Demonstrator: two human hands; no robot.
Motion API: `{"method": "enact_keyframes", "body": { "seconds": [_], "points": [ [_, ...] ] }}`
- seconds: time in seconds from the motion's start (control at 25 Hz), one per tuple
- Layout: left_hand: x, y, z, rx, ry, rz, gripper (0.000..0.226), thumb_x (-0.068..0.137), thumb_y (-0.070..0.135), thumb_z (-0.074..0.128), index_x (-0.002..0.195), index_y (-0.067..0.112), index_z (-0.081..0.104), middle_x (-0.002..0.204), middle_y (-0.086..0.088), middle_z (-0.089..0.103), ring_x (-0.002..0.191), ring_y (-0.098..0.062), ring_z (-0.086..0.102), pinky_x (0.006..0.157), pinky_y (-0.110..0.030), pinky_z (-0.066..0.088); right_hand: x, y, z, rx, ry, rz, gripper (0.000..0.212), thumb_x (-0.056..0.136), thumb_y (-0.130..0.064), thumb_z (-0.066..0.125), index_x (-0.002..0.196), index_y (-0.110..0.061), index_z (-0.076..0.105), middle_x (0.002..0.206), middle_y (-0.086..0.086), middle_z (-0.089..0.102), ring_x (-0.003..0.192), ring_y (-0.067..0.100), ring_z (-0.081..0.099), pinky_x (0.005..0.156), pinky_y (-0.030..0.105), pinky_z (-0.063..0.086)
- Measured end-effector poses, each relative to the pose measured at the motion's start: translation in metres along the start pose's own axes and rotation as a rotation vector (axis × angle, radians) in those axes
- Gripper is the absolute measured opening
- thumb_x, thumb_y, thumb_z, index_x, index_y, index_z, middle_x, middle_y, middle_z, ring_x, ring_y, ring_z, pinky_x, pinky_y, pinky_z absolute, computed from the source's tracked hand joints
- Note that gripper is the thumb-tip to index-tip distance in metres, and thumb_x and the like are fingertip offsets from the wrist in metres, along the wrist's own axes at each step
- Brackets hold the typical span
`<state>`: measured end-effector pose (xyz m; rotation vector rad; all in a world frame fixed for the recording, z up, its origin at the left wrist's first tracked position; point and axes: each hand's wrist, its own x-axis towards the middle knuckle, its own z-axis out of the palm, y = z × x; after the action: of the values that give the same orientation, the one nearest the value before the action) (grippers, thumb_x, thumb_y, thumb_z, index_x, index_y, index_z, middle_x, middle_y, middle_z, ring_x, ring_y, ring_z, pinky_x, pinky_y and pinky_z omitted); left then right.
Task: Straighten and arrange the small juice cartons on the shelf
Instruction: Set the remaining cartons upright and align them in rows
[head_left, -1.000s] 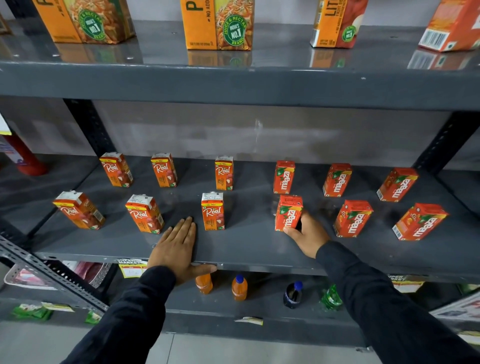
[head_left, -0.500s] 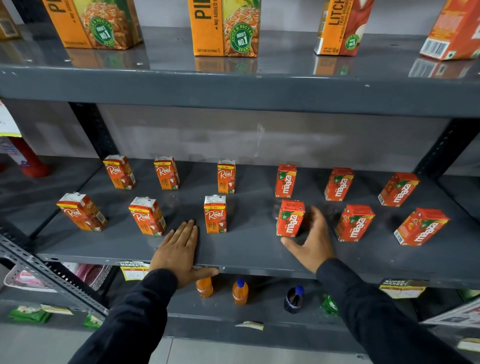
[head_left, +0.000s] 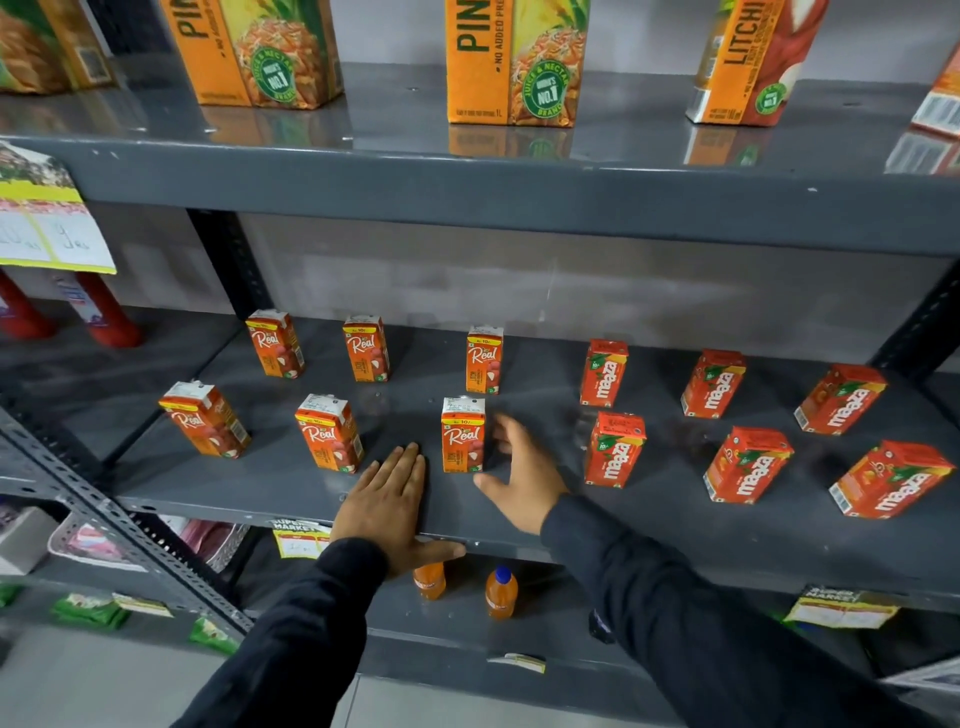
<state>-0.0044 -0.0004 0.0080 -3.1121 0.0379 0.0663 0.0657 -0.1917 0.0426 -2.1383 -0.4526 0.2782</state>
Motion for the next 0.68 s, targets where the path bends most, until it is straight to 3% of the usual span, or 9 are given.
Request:
{"method": "enact_keyframes", "body": {
  "seconds": [0.12,0.32,0.68],
  "points": [
    [0.0,0.0,-0.001,-0.014,0.002,0.008,0.135,0.053,0.102,0.017,0.151,0.011,-0.004,0.161,-0.007,-0.007,0.147,-0.021,-0.008,0.118,-0.039,-0.006,0.017,-0.002,0.009,-0.035,-0.051,0.058,0.066,0.084,-0.02,0.068,0.14,-0.024,0.032,0.134,0.001,0.055,0.122,0.02,0.052,0.097,0.032,0.041],
    [0.001,-0.002,0.001,-0.019,0.014,0.018,0.136,0.053,0.102,0.019,0.151,0.01,-0.003,0.162,-0.008,-0.005,0.148,-0.022,-0.005,0.117,-0.04,-0.005,0.015,0.008,0.02,-0.257,0.08,0.02,0.039,0.083,-0.033,0.066,0.119,-0.025,0.052,0.119,0.006,0.061,0.112,0.026,0.055,0.095,0.038,0.045],
    [0.002,-0.003,0.004,-0.01,0.037,0.025,0.136,0.052,0.102,0.016,0.151,0.011,-0.001,0.162,-0.007,-0.003,0.148,-0.023,-0.004,0.116,-0.039,-0.007,0.014,0.017,0.026,-0.333,0.124,-0.079,0.032,0.084,-0.036,0.063,0.113,-0.023,0.056,0.117,0.004,0.064,0.115,0.023,0.052,0.097,0.039,0.044]
  ]
}}
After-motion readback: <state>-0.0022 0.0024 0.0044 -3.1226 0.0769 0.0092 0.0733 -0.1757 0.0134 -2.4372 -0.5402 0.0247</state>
